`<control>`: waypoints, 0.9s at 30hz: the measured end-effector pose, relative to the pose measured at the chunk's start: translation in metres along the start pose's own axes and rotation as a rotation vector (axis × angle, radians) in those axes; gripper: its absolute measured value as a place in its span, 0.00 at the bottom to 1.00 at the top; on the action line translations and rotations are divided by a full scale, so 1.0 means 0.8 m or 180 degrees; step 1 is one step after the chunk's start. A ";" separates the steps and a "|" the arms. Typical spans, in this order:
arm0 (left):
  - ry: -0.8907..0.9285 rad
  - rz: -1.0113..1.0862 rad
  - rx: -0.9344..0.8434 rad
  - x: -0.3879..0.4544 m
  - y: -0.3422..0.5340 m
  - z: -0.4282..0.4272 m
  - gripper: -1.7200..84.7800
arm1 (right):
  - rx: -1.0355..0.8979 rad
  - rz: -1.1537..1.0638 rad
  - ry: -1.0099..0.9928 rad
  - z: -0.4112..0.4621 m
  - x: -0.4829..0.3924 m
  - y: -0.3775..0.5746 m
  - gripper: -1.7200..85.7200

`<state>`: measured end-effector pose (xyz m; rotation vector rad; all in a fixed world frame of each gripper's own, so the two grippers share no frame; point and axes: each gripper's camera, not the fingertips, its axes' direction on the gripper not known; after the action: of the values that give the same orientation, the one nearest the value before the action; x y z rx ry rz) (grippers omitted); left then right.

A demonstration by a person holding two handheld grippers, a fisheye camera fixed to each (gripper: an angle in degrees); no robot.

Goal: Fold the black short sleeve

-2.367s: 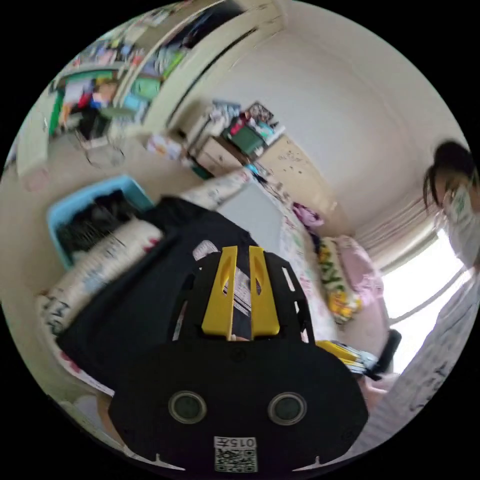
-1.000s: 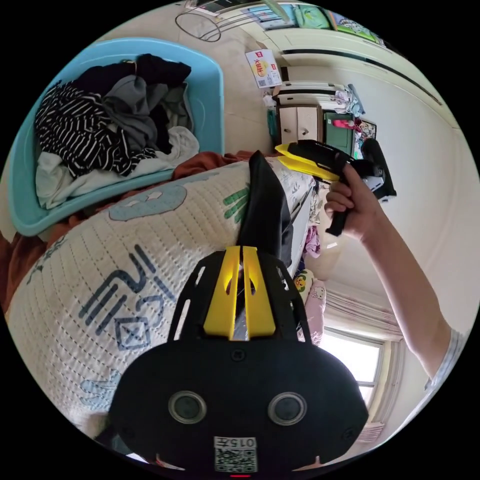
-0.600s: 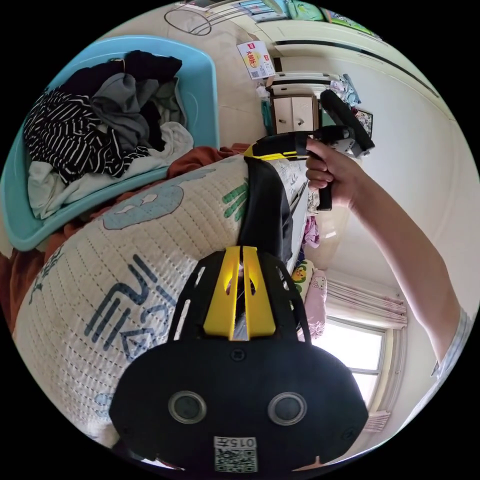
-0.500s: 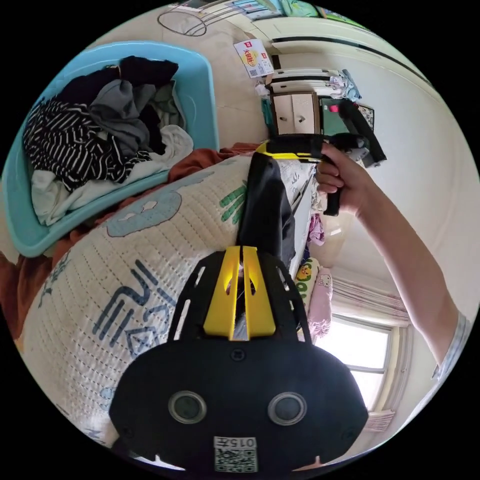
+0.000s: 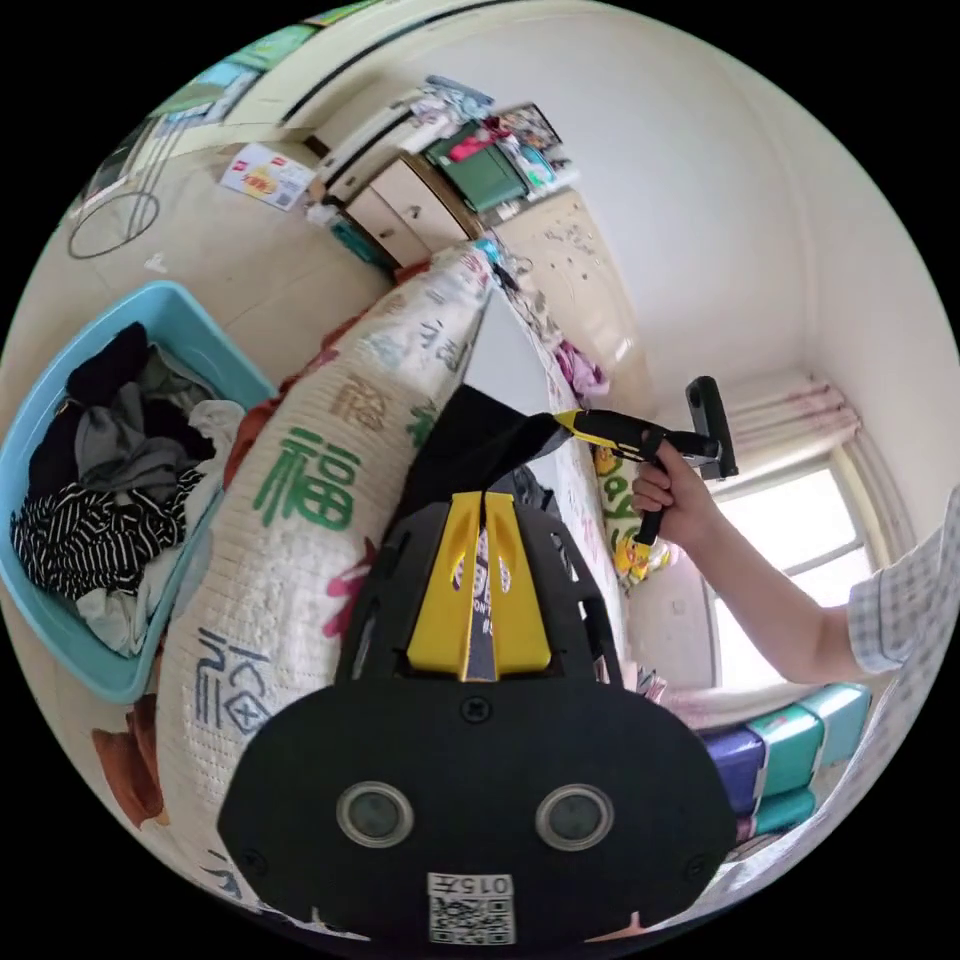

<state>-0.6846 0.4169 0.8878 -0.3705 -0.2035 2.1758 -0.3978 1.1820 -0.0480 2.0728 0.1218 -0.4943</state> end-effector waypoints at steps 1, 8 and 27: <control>-0.0086 0.0060 -0.0113 0.015 0.004 0.010 0.01 | -0.0004 0.0167 -0.0035 -0.005 0.026 0.029 0.01; -0.0416 0.0085 -0.0796 0.050 0.014 0.051 0.01 | -0.0221 0.0600 0.0013 0.011 0.126 0.135 0.02; -0.0730 0.0273 -0.0712 0.085 -0.171 -0.128 0.03 | -0.0194 0.0280 -0.0182 -0.037 0.069 0.256 0.10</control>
<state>-0.5841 0.5535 0.8166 -0.2570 -0.5714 2.2850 -0.2814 1.0928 0.1079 1.9934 0.0118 -0.4896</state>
